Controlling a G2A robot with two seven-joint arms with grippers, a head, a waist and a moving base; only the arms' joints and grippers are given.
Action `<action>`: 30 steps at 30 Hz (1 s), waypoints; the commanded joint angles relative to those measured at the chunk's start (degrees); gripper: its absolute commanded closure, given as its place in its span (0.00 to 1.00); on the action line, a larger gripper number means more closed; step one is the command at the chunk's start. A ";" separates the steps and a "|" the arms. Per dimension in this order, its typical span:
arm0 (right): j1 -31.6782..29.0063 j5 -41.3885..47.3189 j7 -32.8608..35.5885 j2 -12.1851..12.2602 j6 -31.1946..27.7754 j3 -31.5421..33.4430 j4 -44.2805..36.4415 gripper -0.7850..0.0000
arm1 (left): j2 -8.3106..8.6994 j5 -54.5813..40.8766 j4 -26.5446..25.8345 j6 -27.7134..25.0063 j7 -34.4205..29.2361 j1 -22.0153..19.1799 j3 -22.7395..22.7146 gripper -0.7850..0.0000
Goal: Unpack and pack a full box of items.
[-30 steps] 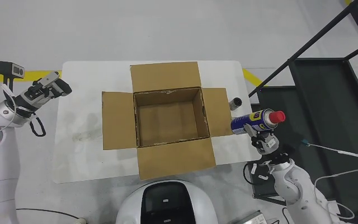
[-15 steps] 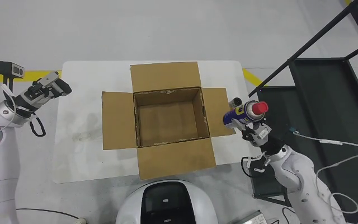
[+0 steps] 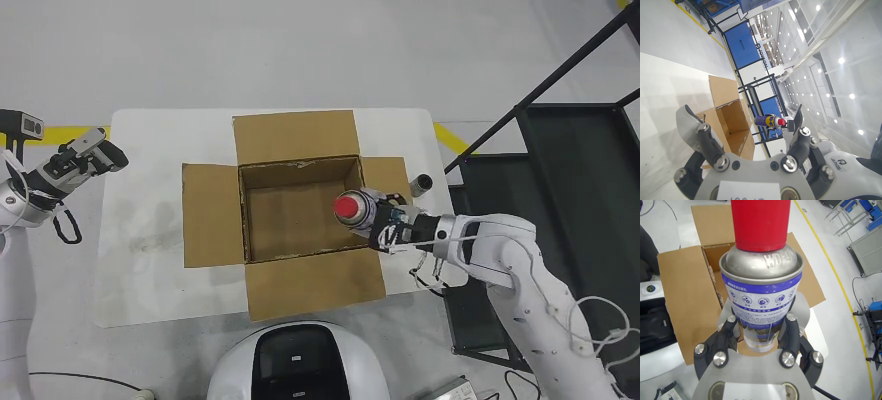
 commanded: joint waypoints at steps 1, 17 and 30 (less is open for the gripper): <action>0.53 -0.64 0.04 -0.02 0.45 -0.28 0.00 1.00 | 0.00 0.00 0.00 0.00 0.00 0.00 0.00 0.00; 6.92 -1.55 6.05 -0.42 -1.49 -7.16 3.96 1.00 | 0.00 0.00 0.00 0.00 0.00 0.00 0.00 0.00; 29.29 5.45 20.53 -4.88 -1.10 -29.72 25.62 1.00 | 0.00 0.00 0.00 0.00 0.00 0.00 0.00 0.00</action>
